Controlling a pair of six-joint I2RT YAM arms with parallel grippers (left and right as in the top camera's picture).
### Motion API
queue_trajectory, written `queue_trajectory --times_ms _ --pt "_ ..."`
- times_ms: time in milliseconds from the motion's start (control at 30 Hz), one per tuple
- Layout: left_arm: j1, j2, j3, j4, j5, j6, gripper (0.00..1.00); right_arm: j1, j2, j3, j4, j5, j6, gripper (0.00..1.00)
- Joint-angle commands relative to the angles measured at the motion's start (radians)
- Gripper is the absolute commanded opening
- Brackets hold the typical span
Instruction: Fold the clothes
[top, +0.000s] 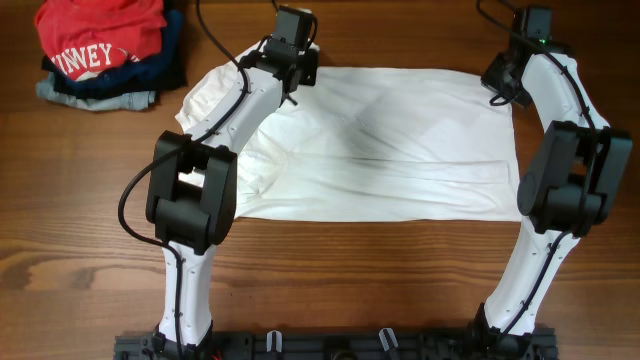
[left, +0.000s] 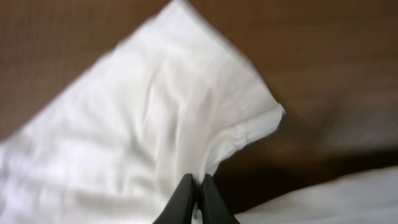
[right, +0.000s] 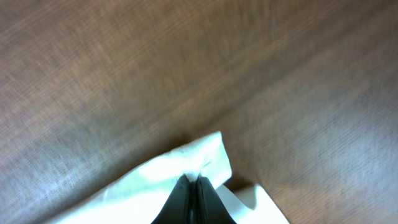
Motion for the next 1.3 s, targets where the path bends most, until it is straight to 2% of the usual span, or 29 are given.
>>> queue_trajectory --times_ms 0,67,167,367,500,567,600,667,800,1067,1100,1200,1233,1267 --pt "-0.003 -0.055 0.000 -0.171 -0.246 -0.193 0.04 0.001 -0.032 0.010 -0.071 -0.023 0.116 0.04" --pt "-0.003 -0.056 0.000 -0.266 -0.302 -0.238 0.04 0.001 -0.053 0.010 -0.093 -0.030 0.137 0.04" --pt "-0.003 -0.056 0.000 -0.370 -0.286 -0.237 0.04 0.000 -0.136 0.010 -0.138 -0.048 0.165 0.04" --pt "-0.003 -0.056 0.000 -0.409 -0.061 -0.237 0.04 -0.018 -0.347 0.010 -0.242 -0.044 0.163 0.04" --pt "-0.018 -0.061 0.000 -0.422 0.067 -0.233 0.04 -0.022 -0.353 -0.014 -0.397 -0.045 0.196 0.04" --pt "-0.029 -0.078 0.000 -0.465 0.019 -0.247 0.04 -0.023 -0.353 -0.027 -0.457 -0.050 0.212 0.04" --pt "-0.031 -0.104 0.000 -0.521 -0.064 -0.352 0.04 -0.024 -0.353 -0.028 -0.487 -0.060 0.211 0.04" --pt "-0.031 -0.153 0.000 -0.584 -0.094 -0.410 0.04 -0.024 -0.353 -0.031 -0.528 -0.079 0.209 0.04" --pt "-0.032 -0.199 0.000 -0.676 0.031 -0.410 0.07 -0.024 -0.353 -0.033 -0.581 -0.118 0.209 0.04" --pt "-0.035 -0.196 0.000 -0.887 0.083 -0.414 0.07 -0.023 -0.353 -0.219 -0.568 -0.150 0.216 0.04" --pt "-0.035 -0.196 0.000 -0.931 0.085 -0.414 0.19 -0.023 -0.353 -0.221 -0.559 -0.151 0.216 0.04" --pt "-0.035 -0.196 0.000 -1.026 0.086 -0.414 0.19 -0.023 -0.353 -0.221 -0.557 -0.151 0.216 0.09" --pt "-0.035 -0.196 0.000 -1.062 0.094 -0.413 0.36 -0.023 -0.353 -0.221 -0.557 -0.151 0.215 0.18" --pt "-0.035 -0.196 0.000 -1.078 0.100 -0.412 0.73 -0.023 -0.353 -0.221 -0.551 -0.151 0.186 0.36"
